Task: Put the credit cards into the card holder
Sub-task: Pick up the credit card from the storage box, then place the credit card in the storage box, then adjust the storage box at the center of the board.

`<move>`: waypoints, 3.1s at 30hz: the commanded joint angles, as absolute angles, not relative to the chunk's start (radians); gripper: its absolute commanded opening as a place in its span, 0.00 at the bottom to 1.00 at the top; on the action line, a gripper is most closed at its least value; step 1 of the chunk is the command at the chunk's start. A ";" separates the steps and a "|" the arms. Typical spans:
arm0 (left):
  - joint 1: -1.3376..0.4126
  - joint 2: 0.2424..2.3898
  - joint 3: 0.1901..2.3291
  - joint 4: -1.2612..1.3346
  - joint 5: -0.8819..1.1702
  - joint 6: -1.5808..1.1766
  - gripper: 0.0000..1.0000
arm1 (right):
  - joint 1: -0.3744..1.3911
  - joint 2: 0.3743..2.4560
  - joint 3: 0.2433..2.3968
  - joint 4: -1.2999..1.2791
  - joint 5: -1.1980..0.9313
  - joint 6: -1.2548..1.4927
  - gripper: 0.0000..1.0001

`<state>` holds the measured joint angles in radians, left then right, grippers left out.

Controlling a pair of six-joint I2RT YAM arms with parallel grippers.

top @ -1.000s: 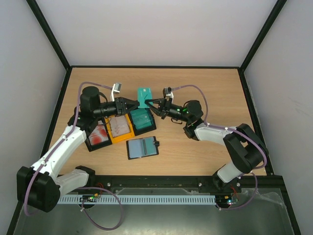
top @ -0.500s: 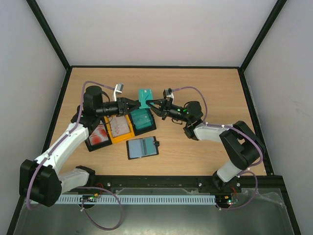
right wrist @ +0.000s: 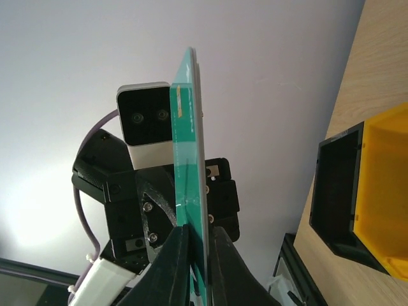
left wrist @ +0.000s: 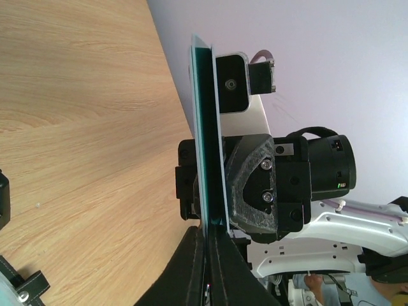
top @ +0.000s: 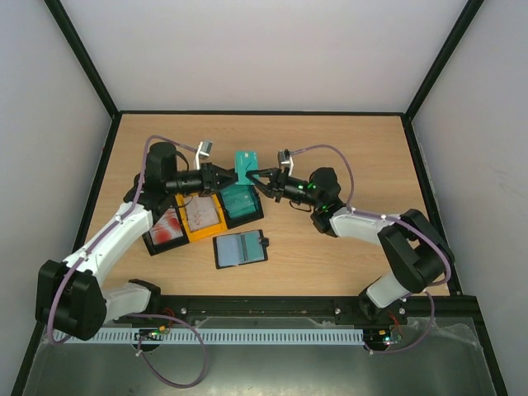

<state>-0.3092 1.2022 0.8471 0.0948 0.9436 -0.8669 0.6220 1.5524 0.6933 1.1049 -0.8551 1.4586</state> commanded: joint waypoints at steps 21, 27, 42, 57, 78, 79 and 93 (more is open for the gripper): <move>-0.155 1.095 0.938 -0.277 0.842 -0.579 0.02 | 0.607 1.373 0.641 0.830 -0.732 1.240 0.03; -0.229 1.172 0.972 -0.457 0.679 -0.389 0.02 | 0.607 1.266 0.613 0.545 -0.615 1.066 0.02; -0.467 1.561 1.131 -0.563 0.268 -0.305 0.02 | 0.607 1.112 0.506 0.413 -0.532 1.012 0.03; -0.497 1.654 1.165 -0.598 0.209 -0.278 0.42 | 0.607 1.093 0.503 0.377 -0.524 0.980 0.03; -0.732 1.615 0.999 -0.644 -0.025 -0.495 0.33 | 0.650 1.114 0.460 0.302 -0.506 0.901 0.03; -0.730 1.626 1.009 -0.644 -0.040 -0.494 0.33 | 0.658 1.115 0.449 0.306 -0.501 0.907 0.03; -0.547 1.740 1.078 -0.400 -0.079 -0.511 0.45 | 0.693 1.089 0.439 0.291 -0.406 0.908 0.03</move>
<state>-0.6090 1.7504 1.0599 -0.5255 -0.0696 -0.4957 0.6880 1.1118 0.4286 0.3073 -0.4576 0.9230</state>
